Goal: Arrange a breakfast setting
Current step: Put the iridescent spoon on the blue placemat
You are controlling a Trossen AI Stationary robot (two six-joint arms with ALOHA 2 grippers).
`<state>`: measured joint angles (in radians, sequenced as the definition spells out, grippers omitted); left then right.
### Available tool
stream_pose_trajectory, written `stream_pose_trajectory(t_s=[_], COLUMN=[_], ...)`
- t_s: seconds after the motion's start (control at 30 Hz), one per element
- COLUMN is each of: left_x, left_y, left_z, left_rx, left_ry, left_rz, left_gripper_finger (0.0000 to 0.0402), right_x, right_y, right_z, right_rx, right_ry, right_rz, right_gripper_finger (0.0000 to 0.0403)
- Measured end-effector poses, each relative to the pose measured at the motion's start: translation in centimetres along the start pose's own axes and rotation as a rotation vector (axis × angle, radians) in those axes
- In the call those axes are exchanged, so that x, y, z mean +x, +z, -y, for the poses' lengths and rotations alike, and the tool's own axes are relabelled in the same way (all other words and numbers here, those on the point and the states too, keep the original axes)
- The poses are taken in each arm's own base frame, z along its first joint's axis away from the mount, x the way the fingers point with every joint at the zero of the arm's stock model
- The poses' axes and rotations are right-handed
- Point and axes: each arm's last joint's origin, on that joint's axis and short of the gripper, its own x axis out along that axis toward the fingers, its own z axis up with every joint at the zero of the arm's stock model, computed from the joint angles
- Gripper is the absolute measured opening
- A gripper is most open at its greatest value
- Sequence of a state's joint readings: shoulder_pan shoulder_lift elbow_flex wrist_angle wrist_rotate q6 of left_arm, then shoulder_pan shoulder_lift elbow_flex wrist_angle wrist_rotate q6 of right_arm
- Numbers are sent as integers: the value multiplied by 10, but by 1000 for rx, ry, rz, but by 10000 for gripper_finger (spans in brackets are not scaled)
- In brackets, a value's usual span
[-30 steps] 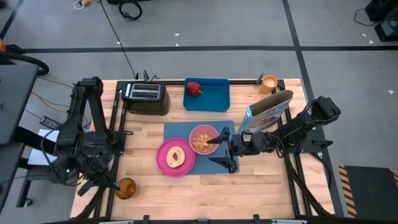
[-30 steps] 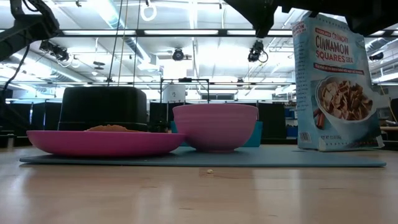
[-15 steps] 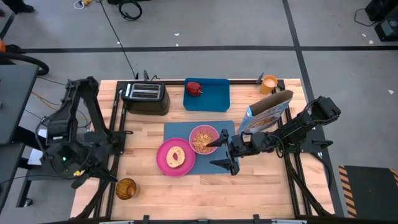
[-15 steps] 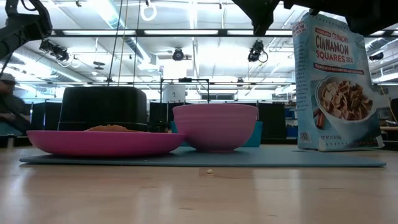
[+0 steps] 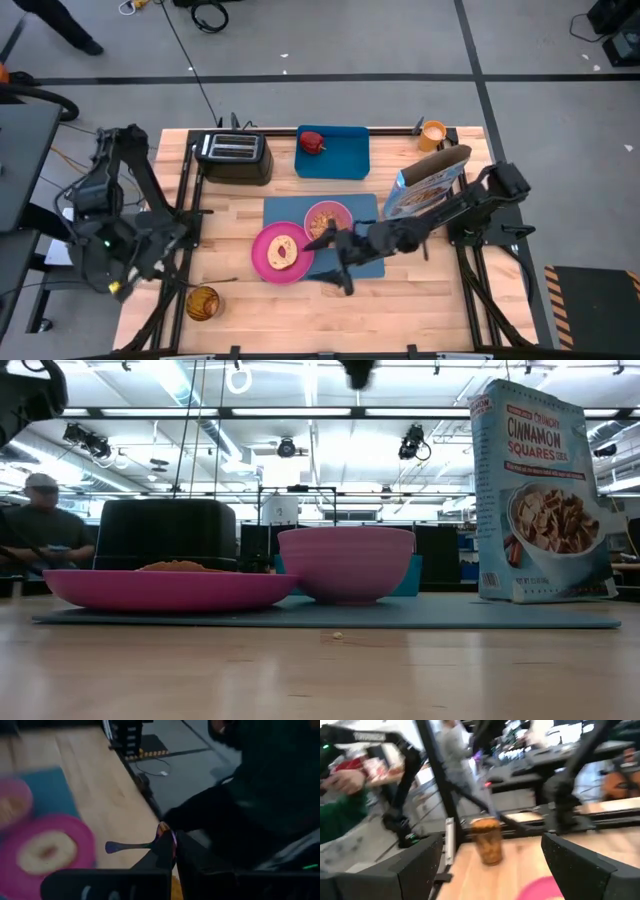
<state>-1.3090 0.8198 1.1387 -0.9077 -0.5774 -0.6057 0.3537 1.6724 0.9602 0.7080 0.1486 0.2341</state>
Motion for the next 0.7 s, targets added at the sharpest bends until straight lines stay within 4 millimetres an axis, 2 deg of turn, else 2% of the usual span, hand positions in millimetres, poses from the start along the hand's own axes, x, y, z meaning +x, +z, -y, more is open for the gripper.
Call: stream_pose_trajectory(t_s=[0.13,0.27,0.4,0.53,0.7], left_x=[26,62,98,126,149], left_y=[-1,-9,-18,-22,-18], left_z=[7,11,5,-8,-21], left_rx=[281,553,686,722,787], left_ry=[41,90,152,175,124], left_rz=[10,-15,-92,-186,-227], left_gripper_finger=[14,14,14,14,14], right_x=[35,63,83,100,115], right_y=[10,17,18,7,-25], right_z=[-2,3,10,18,30], right_rx=[17,15,-69,-93,-71], right_ry=[94,174,201,200,256], right_rz=[-53,-97,-150,-195,-283], right_gripper_finger=[348,348,348,348,348])
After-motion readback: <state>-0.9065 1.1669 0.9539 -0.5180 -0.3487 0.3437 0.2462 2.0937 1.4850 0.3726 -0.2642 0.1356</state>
